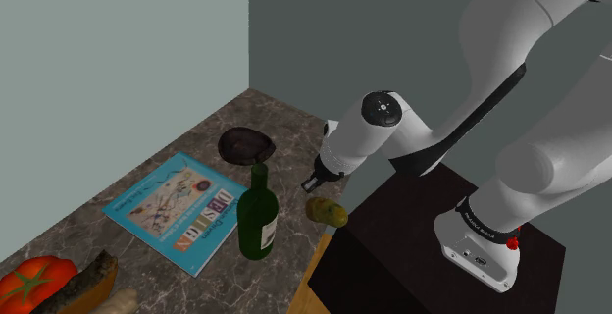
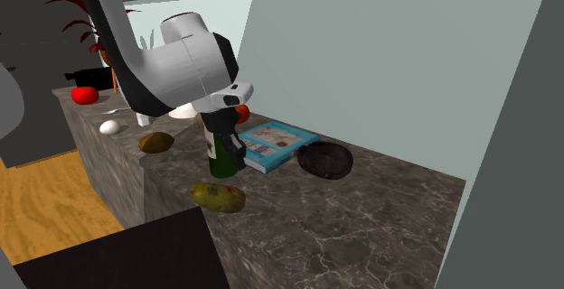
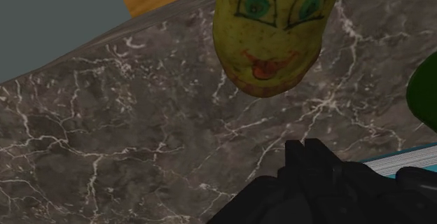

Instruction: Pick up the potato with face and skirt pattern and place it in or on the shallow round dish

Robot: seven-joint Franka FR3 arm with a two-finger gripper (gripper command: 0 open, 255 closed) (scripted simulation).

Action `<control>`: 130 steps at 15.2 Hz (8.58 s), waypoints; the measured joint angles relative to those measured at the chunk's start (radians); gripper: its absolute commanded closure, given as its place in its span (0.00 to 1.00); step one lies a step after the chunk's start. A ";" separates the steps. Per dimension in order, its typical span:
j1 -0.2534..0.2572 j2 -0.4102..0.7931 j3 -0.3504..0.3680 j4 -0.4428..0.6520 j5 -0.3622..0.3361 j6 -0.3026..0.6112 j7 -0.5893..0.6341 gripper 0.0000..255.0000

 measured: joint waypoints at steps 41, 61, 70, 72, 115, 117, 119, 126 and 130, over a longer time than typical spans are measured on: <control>0.096 0.005 -0.032 -0.136 0.285 0.026 -0.114 1.00; 0.432 -0.593 -0.142 -0.150 1.427 -0.303 -0.945 1.00; 0.466 -0.700 -0.230 -0.092 1.425 -0.466 -0.979 1.00; 0.404 -0.638 -0.217 -0.045 1.379 -0.449 -0.981 1.00; 0.351 0.541 -0.361 0.972 0.374 -0.600 -0.614 1.00; 0.353 0.544 -0.363 0.973 0.372 -0.598 -0.613 1.00; 0.353 0.545 -0.363 0.973 0.372 -0.597 -0.613 1.00; 0.353 0.544 -0.363 0.973 0.372 -0.597 -0.612 0.00; 0.340 0.505 -0.338 0.978 0.401 -0.637 -0.627 0.00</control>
